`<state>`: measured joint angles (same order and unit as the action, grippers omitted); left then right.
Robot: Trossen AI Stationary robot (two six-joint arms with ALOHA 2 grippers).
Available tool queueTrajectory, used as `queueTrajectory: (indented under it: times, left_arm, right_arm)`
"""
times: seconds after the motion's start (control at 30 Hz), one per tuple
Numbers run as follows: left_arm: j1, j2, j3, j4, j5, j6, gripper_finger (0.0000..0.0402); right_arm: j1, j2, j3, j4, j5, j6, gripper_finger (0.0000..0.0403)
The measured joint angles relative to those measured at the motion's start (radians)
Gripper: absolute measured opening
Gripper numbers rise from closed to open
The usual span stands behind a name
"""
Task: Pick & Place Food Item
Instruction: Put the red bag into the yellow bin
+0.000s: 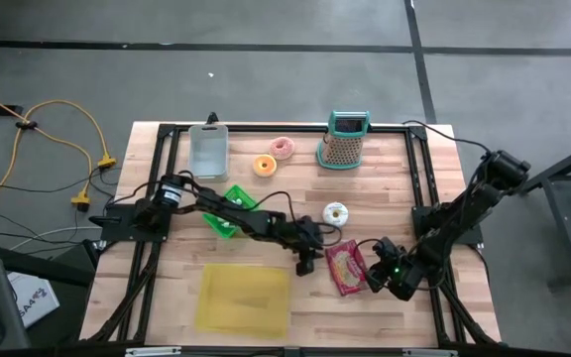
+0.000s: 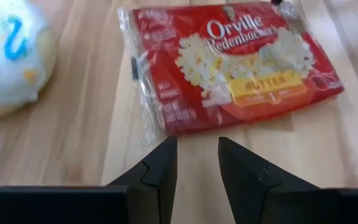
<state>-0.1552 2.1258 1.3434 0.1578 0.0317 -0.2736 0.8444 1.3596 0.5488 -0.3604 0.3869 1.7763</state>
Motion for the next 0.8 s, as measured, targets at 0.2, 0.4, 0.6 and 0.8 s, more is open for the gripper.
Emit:
queueTrajectory:
  times: [0.2,0.4,0.6,0.8]
  left_arm:
    - [-0.002,0.004,0.0,0.012,-0.009,0.057,0.0111]
    - [-0.002,0.004,0.0,0.01,-0.011,0.076,0.0075]
    - [-0.002,0.004,0.0,0.01,0.002,0.091,0.0025]
    - [0.002,0.004,0.0,0.01,0.047,0.091,0.0001]
  right_arm:
    - [0.0,0.006,0.0,0.003,0.004,0.0,0.0179]
    - [0.0,0.006,0.0,0.003,0.008,0.0,0.0179]
    - [0.0,0.006,0.0,0.002,0.039,0.002,0.0179]
    - [0.0,0.006,0.0,0.003,0.045,0.008,0.0179]
